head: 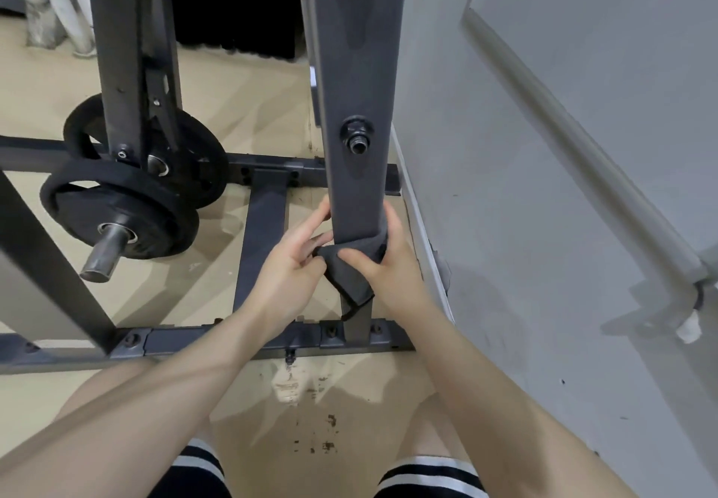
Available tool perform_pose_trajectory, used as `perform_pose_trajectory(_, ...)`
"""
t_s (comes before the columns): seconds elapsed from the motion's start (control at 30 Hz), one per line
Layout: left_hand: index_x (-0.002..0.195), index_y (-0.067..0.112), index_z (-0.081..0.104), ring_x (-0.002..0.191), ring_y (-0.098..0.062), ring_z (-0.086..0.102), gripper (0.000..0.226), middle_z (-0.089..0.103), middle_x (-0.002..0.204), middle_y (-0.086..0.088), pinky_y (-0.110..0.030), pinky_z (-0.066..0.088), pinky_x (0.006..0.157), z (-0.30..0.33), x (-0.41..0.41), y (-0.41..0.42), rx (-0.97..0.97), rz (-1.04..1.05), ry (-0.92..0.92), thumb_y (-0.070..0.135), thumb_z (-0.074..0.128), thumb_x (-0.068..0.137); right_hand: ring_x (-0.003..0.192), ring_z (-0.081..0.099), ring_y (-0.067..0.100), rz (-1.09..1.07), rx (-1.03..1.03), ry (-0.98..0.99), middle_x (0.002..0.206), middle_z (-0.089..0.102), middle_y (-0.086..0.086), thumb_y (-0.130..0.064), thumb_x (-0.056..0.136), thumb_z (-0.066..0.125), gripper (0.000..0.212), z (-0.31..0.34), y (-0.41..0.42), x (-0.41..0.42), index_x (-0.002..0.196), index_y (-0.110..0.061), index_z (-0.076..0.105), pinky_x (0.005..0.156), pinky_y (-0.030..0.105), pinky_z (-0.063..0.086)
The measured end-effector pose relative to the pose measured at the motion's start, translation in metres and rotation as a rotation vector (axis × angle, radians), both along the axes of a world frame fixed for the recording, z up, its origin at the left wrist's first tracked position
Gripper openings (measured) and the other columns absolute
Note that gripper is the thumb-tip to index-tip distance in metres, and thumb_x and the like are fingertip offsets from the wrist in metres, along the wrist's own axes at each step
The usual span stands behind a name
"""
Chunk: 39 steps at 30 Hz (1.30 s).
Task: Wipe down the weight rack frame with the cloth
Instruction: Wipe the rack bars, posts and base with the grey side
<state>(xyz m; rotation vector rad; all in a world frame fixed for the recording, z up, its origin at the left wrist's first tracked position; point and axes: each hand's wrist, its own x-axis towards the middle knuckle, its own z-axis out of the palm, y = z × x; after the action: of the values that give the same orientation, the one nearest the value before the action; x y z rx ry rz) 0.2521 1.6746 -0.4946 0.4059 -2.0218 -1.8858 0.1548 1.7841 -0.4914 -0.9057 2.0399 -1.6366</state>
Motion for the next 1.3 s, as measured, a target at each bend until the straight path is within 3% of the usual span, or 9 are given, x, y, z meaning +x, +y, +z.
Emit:
perform_pose_trajectory(0.13,0.144,0.038,0.032,0.127,0.003,0.043,0.085,0.05,0.136,0.021,-0.033,0.033,0.112,-0.002,-0.001,-0.003,0.007,0.01,-0.021,-0.022,0.031,0.083,0.106,0.041,-0.027,-0.052,-0.058,0.016,0.117,0.038,-0.041,-0.001,0.086,0.064,0.076,0.002,-0.009,-0.001,0.146,-0.02,0.022,0.085,0.0,0.036)
perform_pose_trajectory(0.27,0.147,0.035,0.027,0.132,-0.002,0.041,0.084,0.049,0.139,0.018,-0.024,0.034,0.109,-0.005,-0.001,0.0,0.034,-0.043,-0.02,-0.023,0.028,0.086,0.114,0.045,-0.016,0.026,0.032,-0.046,0.13,0.046,-0.023,-0.009,0.086,0.067,0.081,-0.023,-0.002,-0.01,0.147,-0.03,0.018,0.085,0.003,0.039)
perform_pose_trajectory(0.4,0.146,0.039,0.026,0.133,0.001,0.037,0.082,0.042,0.143,0.022,-0.034,0.028,0.114,-0.009,-0.003,0.002,0.049,-0.028,0.009,-0.02,0.028,0.089,0.121,0.048,0.003,0.012,0.13,-0.067,0.135,0.049,-0.01,-0.017,0.086,0.067,0.076,-0.046,0.006,-0.007,0.146,-0.032,0.022,0.091,0.01,0.044)
perform_pose_trajectory(0.57,0.148,0.025,0.025,0.132,0.002,0.039,0.082,0.046,0.141,0.019,-0.02,0.032,0.11,-0.009,-0.002,0.006,0.086,-0.052,0.054,-0.026,0.026,0.084,0.112,0.041,-0.024,-0.022,-0.057,0.005,0.123,0.038,-0.038,-0.005,0.087,0.065,0.078,-0.018,-0.005,-0.009,0.145,-0.032,0.021,0.087,0.002,0.037)
perform_pose_trajectory(0.67,0.149,0.025,0.022,0.134,0.0,0.037,0.082,0.044,0.144,0.016,-0.017,0.034,0.107,-0.01,0.0,0.006,0.094,-0.097,0.071,-0.027,0.027,0.085,0.124,0.041,-0.009,-0.037,-0.033,0.005,0.138,0.04,-0.024,-0.01,0.082,0.071,0.089,-0.03,-0.004,-0.01,0.148,-0.031,0.016,0.097,0.016,0.043)
perform_pose_trajectory(0.83,0.146,0.03,0.026,0.132,-0.005,0.041,0.07,0.04,0.147,0.01,-0.04,0.026,0.115,-0.035,0.007,0.0,0.342,-0.001,0.005,0.001,0.049,0.087,0.127,0.043,0.005,-0.033,0.13,-0.093,0.143,0.042,-0.012,-0.018,0.083,0.071,0.085,-0.058,0.009,-0.004,0.148,-0.033,0.019,0.106,0.036,0.041)
perform_pose_trajectory(1.03,0.141,0.023,0.043,0.131,-0.02,0.045,0.084,0.055,0.136,0.001,-0.044,0.024,0.115,-0.045,0.005,0.011,0.336,-0.107,-0.087,-0.002,0.037,0.061,0.113,0.042,-0.021,-0.019,0.019,-0.007,0.127,0.042,-0.031,-0.002,0.086,0.063,0.079,-0.04,0.006,-0.007,0.138,-0.041,0.018,0.087,0.003,0.039)
perform_pose_trajectory(1.17,0.142,0.039,0.036,0.137,-0.014,0.035,0.099,0.048,0.141,0.009,-0.046,0.019,0.116,-0.057,0.004,0.007,0.257,-0.173,-0.125,-0.005,0.034,0.053,0.122,0.048,0.0,0.029,0.13,-0.078,0.138,0.047,-0.012,-0.014,0.081,0.074,0.087,-0.071,0.01,-0.015,0.146,-0.034,0.019,0.092,0.01,0.044)
perform_pose_trajectory(1.3,0.144,0.033,0.034,0.138,-0.005,0.032,0.102,0.04,0.146,0.015,-0.044,0.023,0.116,-0.069,0.003,0.005,0.236,-0.182,-0.072,-0.021,0.024,0.058,0.114,0.056,0.01,0.035,0.206,-0.089,0.126,0.057,-0.007,-0.018,0.079,0.076,0.077,-0.085,0.014,-0.022,0.141,-0.021,0.031,0.084,0.014,0.05)
